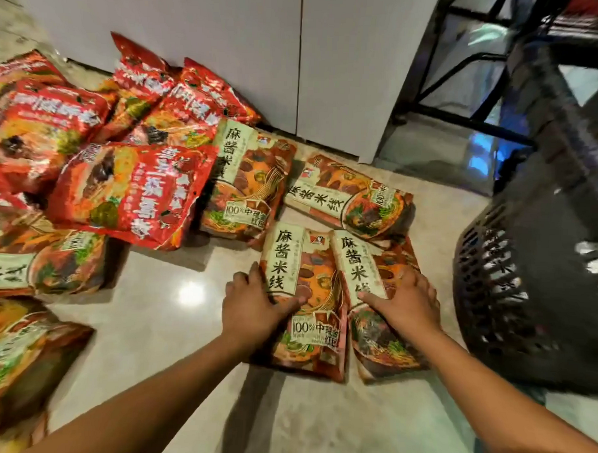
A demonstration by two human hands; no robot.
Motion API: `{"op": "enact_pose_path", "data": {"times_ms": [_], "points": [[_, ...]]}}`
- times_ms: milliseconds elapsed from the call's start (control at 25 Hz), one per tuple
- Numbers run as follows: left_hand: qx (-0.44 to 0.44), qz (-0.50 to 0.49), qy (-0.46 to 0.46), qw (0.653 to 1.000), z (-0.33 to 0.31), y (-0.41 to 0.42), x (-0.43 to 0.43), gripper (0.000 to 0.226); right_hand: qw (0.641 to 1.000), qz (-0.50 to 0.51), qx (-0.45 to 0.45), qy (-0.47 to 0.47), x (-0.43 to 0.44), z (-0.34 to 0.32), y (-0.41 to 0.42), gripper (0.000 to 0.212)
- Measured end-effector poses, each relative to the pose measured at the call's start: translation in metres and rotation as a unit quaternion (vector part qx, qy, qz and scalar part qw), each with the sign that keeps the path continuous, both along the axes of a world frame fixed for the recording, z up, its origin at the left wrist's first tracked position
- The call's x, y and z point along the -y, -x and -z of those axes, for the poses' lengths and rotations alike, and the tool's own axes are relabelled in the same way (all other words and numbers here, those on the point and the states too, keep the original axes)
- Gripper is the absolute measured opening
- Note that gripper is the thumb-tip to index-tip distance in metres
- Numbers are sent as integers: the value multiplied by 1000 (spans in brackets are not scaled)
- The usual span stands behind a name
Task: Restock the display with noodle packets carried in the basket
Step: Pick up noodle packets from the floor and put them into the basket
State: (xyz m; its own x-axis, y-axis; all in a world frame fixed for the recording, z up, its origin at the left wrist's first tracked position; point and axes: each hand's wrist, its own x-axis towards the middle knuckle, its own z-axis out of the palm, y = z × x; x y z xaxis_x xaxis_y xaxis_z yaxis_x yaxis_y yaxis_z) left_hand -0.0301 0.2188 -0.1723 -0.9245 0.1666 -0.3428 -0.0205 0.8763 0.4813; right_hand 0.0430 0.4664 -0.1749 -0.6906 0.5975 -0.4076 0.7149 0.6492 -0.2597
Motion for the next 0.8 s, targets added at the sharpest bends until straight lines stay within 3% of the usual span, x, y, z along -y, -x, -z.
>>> {"op": "enact_pose_path", "data": {"times_ms": [160,320,440,520,640,800], "points": [[91,-64,-124,986,7,4,-4,104,995,76,44,45,-17,-6,7,134],[130,-118,-144,974,5,2,-12,87,984,146,32,101,-19,-14,4,125],[218,-166,-229,934,6,8,-16,81,967,177,-20,183,-17,-4,-4,122],[257,-179,-262,913,-2,5,-15,58,955,188,-61,219,-13,-3,-8,102],[259,-184,-294,901,-14,-5,-5,32,901,272,-116,318,2,-15,-15,58],[255,-180,-320,894,-14,-11,25,33,852,300,-146,404,20,-20,-23,40]]}}
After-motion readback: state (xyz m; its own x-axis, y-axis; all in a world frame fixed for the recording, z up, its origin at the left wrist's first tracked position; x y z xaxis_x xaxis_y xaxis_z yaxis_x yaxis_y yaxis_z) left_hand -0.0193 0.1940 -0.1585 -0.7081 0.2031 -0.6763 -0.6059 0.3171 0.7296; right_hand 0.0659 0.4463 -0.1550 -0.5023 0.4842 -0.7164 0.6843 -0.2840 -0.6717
